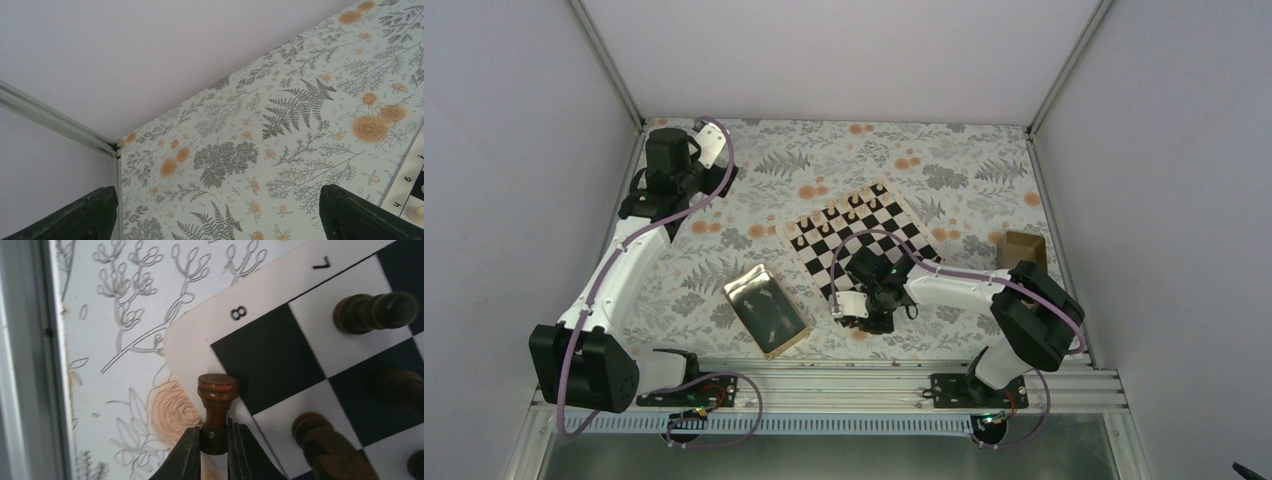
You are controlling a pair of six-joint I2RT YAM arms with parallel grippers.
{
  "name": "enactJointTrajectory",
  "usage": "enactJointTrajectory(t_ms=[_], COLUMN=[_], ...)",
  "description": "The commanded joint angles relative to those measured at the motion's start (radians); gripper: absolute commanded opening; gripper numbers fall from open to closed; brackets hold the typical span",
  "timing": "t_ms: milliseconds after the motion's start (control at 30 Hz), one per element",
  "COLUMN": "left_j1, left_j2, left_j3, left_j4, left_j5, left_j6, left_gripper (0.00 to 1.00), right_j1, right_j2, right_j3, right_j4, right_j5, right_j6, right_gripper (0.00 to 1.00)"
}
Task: Set up the chess pieces on the board
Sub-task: Pick up the chess piece from the storage box, then place the chess piece in the storage box.
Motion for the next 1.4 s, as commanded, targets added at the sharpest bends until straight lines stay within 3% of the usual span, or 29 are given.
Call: enactJointTrajectory(t_ms=[0, 233, 600, 900, 1367], left_j1=[0.002, 0.003, 0.036, 0.149, 0.298], left_j2=[-0.024, -0.035, -0.051, -0.110, -0.184], left_j3=[0.003, 0.025, 0.061, 0.069, 0.032], left_j4=[0.020, 0.001, -0.018, -0.053, -0.067], left_j5=[0.015, 0.015, -0.057, -0.057, 0.000], left_j6=[-0.014, -0.007, 0.071, 0.138, 0.216], left_gripper=[1.00, 1.00, 1.00, 1.00, 1.00], right_j1=[0.022, 0.038, 0.228, 0.356, 0.506], right_j2=[-0.030, -0.025, 0.255, 0.471, 0.591], right_j3=[0.067, 0.291, 0.704, 0.892, 0.970], right_j4=[-0.141, -0.340, -0.544, -0.527, -0.453], right_j5=[-0.009, 0.084, 0.499, 0.779, 0.941], right_j6=[-0.029, -0.069, -0.144, -0.311, -0.493], right_gripper=[0.06, 0.08, 0.09, 0.09, 0.09])
